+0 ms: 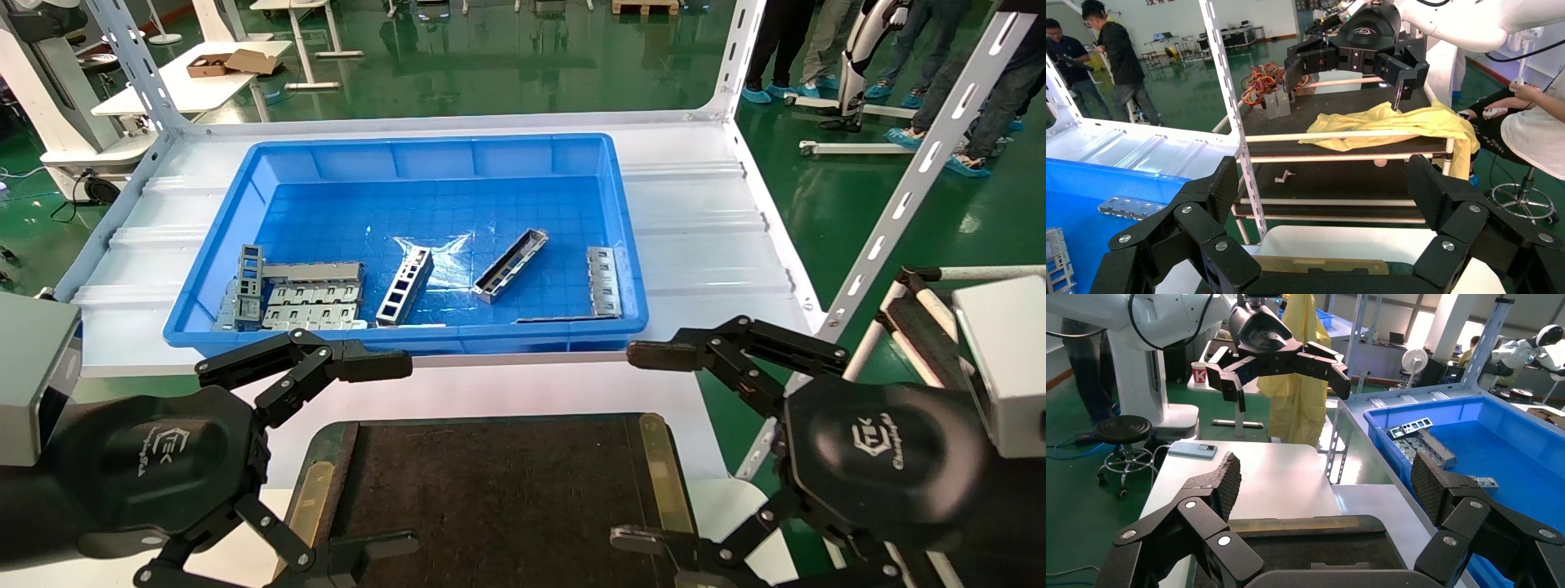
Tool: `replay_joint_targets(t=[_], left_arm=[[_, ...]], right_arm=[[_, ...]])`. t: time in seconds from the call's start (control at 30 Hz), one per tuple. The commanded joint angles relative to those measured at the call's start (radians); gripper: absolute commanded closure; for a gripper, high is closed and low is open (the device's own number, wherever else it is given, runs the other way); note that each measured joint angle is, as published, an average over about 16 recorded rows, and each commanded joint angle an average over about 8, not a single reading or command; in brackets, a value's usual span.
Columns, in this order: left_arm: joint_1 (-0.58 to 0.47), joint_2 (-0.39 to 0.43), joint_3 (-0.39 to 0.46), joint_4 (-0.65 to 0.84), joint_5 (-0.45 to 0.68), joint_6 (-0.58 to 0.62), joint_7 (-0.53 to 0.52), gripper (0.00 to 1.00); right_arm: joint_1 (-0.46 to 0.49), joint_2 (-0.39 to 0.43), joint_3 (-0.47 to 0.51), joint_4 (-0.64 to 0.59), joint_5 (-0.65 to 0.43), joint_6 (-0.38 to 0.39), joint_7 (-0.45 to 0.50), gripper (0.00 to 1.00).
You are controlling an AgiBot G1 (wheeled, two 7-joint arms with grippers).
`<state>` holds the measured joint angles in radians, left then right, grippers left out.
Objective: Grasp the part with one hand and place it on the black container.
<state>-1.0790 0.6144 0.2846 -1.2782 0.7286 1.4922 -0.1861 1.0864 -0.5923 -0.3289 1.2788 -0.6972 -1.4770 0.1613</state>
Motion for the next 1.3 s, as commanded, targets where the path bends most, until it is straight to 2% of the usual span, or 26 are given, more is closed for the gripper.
replay_joint_targets(t=[0.03,1.3], left_arm=[[0.0,0.0,0.0,0.0,0.0,0.0,0.0,0.0],[0.0,0.0,-0.001,0.0,0.002,-0.001,0.001,0.0]], right_arm=[[0.0,0.0,0.0,0.0,0.0,0.0,0.0,0.0],[0.0,0.0,0.0,0.0,0.0,0.0,0.0,0.0]])
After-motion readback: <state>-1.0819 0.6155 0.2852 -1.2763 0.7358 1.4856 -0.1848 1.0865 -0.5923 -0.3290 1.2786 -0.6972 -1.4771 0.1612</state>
